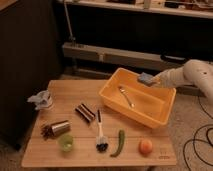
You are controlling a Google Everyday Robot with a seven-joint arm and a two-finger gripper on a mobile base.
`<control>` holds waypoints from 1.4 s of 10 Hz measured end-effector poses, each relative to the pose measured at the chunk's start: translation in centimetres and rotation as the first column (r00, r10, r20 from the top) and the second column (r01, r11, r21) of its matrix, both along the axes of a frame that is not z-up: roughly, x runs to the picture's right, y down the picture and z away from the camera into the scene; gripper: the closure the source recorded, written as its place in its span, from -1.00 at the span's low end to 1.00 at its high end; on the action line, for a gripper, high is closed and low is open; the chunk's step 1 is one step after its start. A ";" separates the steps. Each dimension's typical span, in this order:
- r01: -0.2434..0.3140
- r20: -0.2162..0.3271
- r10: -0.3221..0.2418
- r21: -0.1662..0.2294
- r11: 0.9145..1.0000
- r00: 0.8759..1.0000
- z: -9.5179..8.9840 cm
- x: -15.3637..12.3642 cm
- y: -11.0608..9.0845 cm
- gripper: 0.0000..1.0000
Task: Place sponge in tray
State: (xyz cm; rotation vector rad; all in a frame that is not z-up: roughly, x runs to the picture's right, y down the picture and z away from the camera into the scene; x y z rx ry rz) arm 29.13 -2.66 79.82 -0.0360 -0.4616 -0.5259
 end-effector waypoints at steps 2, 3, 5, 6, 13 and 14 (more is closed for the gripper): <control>0.014 0.093 -0.007 -0.074 0.997 0.996 -0.1 0.3 1.4 0.69; 0.024 0.134 -0.012 -0.089 0.996 0.991 -0.1 -0.1 1.5 0.66; 0.033 0.185 -0.013 -0.108 0.994 0.983 -0.5 0.2 2.1 0.66; 0.034 0.188 -0.013 -0.109 0.993 0.982 -0.5 0.1 2.1 0.66; 0.036 0.189 -0.014 -0.110 0.993 0.982 -0.4 0.0 2.1 0.66; 0.036 0.189 -0.015 -0.110 0.993 0.982 -0.4 0.0 2.1 0.66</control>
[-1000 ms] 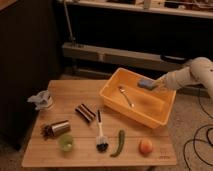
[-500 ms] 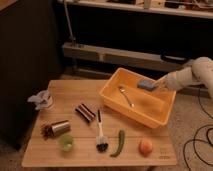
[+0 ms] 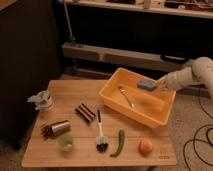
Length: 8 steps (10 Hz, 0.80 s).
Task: Place sponge in tray
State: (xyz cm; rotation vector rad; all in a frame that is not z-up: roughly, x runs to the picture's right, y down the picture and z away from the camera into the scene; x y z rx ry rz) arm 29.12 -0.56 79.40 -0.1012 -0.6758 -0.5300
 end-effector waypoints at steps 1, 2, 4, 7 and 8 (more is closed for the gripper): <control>0.000 0.000 0.000 0.000 1.000 1.000 0.0 0.0 0.0 0.66; -0.001 0.000 0.001 0.000 1.000 1.000 0.0 0.0 0.0 0.75; -0.001 -0.001 0.001 0.000 1.000 1.000 0.0 0.1 0.0 0.99; -0.001 -0.001 0.001 0.000 1.000 1.000 0.0 0.1 0.0 0.66; -0.001 -0.001 0.001 0.000 1.000 1.000 0.0 0.1 0.0 0.39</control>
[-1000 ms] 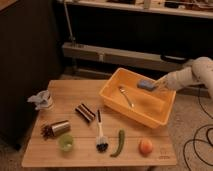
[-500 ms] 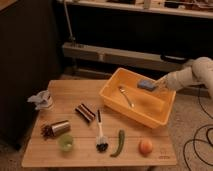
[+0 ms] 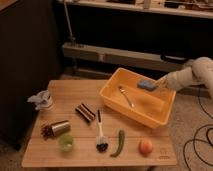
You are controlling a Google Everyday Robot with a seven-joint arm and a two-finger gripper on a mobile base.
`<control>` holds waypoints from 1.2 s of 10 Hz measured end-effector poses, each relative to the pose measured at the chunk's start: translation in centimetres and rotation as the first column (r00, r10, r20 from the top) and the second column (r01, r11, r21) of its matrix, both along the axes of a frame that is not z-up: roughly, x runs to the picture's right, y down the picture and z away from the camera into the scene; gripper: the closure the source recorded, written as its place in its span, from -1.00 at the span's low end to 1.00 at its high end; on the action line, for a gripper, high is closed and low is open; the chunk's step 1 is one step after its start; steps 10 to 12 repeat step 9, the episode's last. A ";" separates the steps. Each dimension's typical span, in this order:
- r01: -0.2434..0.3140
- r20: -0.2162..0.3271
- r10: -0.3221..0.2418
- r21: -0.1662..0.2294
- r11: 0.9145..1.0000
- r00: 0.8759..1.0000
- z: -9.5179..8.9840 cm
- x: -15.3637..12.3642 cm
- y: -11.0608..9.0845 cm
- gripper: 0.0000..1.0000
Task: Place sponge in tray
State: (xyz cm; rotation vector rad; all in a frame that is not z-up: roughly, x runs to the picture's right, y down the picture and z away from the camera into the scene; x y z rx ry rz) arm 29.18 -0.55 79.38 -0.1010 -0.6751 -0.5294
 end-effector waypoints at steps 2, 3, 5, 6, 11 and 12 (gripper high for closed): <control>0.000 0.000 0.000 0.000 1.000 1.000 0.0 0.0 0.0 0.06; 0.000 0.000 0.000 0.000 1.000 1.000 0.0 0.0 0.0 -0.15; 0.000 0.000 0.000 0.000 1.000 1.000 0.0 0.0 0.0 -0.54; 0.000 0.000 0.000 0.000 1.000 1.000 0.0 0.0 0.0 -0.60; 0.000 0.000 0.000 0.001 1.000 1.000 0.0 0.0 0.0 -0.60; 0.000 0.000 0.000 0.001 1.000 1.000 0.0 0.0 0.0 -0.60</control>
